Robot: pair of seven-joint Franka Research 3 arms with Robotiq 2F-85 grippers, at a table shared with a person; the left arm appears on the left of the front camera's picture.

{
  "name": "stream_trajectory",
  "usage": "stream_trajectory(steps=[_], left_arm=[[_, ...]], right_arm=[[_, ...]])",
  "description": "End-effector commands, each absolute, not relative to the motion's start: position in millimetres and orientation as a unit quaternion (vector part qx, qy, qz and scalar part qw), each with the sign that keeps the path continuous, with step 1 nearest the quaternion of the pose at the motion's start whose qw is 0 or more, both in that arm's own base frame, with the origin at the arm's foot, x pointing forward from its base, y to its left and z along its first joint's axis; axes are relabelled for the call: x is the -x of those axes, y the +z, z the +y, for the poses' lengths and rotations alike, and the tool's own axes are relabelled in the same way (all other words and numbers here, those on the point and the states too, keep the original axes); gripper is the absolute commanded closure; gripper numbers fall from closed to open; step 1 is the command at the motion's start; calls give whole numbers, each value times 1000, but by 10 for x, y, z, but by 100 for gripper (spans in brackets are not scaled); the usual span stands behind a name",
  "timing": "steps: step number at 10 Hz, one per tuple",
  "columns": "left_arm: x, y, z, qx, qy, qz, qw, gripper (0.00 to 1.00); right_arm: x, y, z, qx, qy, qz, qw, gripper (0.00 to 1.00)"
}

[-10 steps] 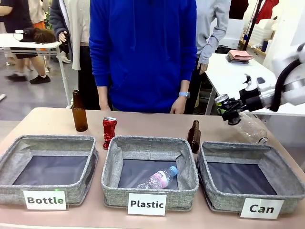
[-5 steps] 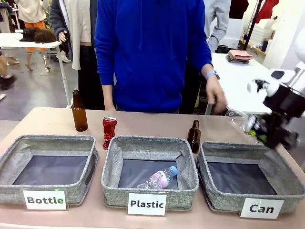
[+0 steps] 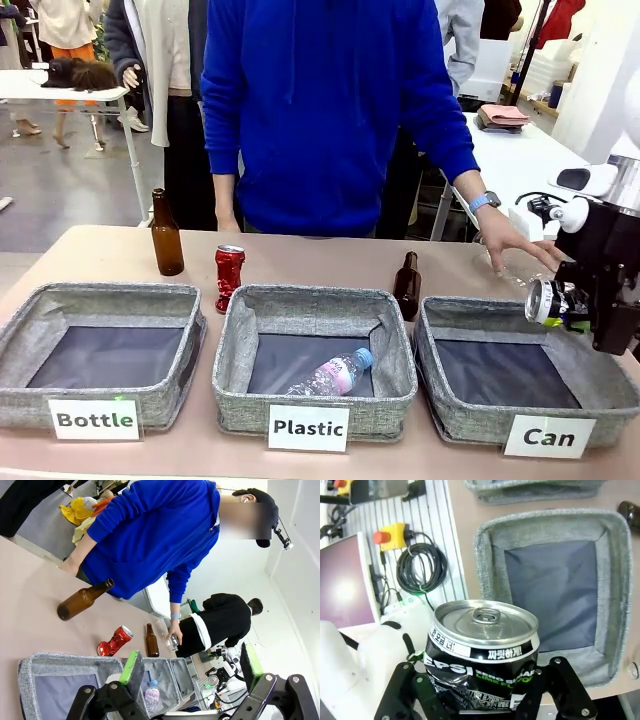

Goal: Sort the can waste into the basket.
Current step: Pick up the can waste from the table and place it in the right Fabric basket.

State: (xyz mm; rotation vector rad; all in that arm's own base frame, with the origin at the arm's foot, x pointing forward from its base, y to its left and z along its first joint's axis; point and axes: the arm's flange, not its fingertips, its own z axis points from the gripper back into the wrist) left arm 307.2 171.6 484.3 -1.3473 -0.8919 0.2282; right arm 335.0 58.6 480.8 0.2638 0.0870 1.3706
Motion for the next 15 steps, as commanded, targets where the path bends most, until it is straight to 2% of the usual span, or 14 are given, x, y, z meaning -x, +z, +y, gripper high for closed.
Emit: stream_trajectory(steps=[1, 2, 3, 4, 5, 6, 8, 9, 10, 15], left_arm=[[-3069, 4843, 1711, 604, 94, -407, 679, 0], [-3069, 4843, 1711, 604, 94, -407, 679, 0], [-3069, 4843, 1711, 604, 94, -407, 679, 0], [-3069, 4843, 1711, 604, 94, -407, 679, 0], [-3069, 4843, 1711, 604, 94, -407, 679, 0], [-3069, 4843, 1711, 604, 94, -407, 679, 0], [-3069, 4843, 1711, 604, 94, -407, 679, 0], [-3069, 4843, 1711, 604, 94, -407, 679, 0], [-3069, 4843, 1711, 604, 94, -407, 679, 0], [-3069, 4843, 1711, 604, 94, -407, 679, 0]], right_arm=[[-3383, 4736, 490, -105, 651, 28, 751, 100], [-3398, 4727, 474, -101, 649, 30, 753, 100], [-3426, 4716, 465, -93, 642, 21, 761, 82], [-3449, 4705, 461, -95, 644, 14, 759, 43], [-3469, 4700, 459, -97, 640, 12, 762, 26], [-3484, 4682, 449, -98, 637, 12, 764, 0], [-3497, 4668, 446, -85, 628, -1, 773, 0], [-3506, 4662, 446, -86, 629, -1, 773, 10], [-3525, 4661, 443, -84, 626, -6, 775, 0], [-3592, 4673, 386, -118, 596, -21, 794, 0]])
